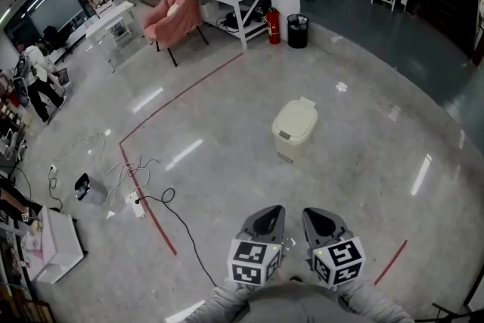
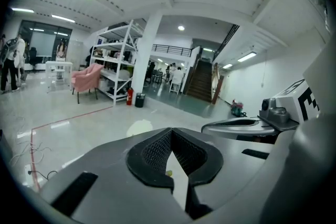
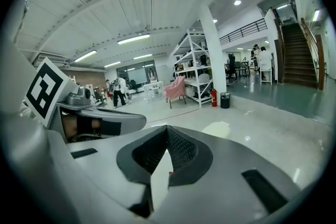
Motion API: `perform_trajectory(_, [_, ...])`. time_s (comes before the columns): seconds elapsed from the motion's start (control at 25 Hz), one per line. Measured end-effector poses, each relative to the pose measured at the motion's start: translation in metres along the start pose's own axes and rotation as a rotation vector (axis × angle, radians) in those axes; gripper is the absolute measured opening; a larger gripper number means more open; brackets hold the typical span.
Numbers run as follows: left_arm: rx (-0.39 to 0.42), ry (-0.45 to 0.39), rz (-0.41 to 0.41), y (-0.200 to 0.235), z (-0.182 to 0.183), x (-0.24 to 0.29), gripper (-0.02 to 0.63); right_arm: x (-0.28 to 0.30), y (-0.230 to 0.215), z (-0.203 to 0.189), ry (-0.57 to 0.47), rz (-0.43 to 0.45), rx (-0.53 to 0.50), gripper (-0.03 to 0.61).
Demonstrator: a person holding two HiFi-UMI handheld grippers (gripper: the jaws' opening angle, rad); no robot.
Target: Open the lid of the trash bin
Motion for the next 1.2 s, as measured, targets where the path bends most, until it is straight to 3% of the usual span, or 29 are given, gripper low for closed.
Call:
perform_trajectory(0.6, [0.049,0.063,-0.061,0.115,0.098,0.075,0.005,0.118,-0.041,0.102,-0.004,-0.073,0.063,-0.003])
perform_trajectory(0.92, [0.061,0.084,-0.093,0.162,0.129,0.107,0.005,0.167,-0.057,0.138,-0.005,-0.105,0.091,-0.003])
perform_trajectory(1.2, [0.062,0.105,-0.107,0.186,0.141,0.135,0.005,0.189,-0.070,0.146,0.021,-0.132,0.116,-0.003])
Point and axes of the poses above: the fingertips, and each gripper's own axes: x forward along the fingers, y to its left, z out of its top, the point moved 10 cm from there along -x, backward along the fingers, and after that the axes turned 15 degrees about y, right-handed, at the moved point
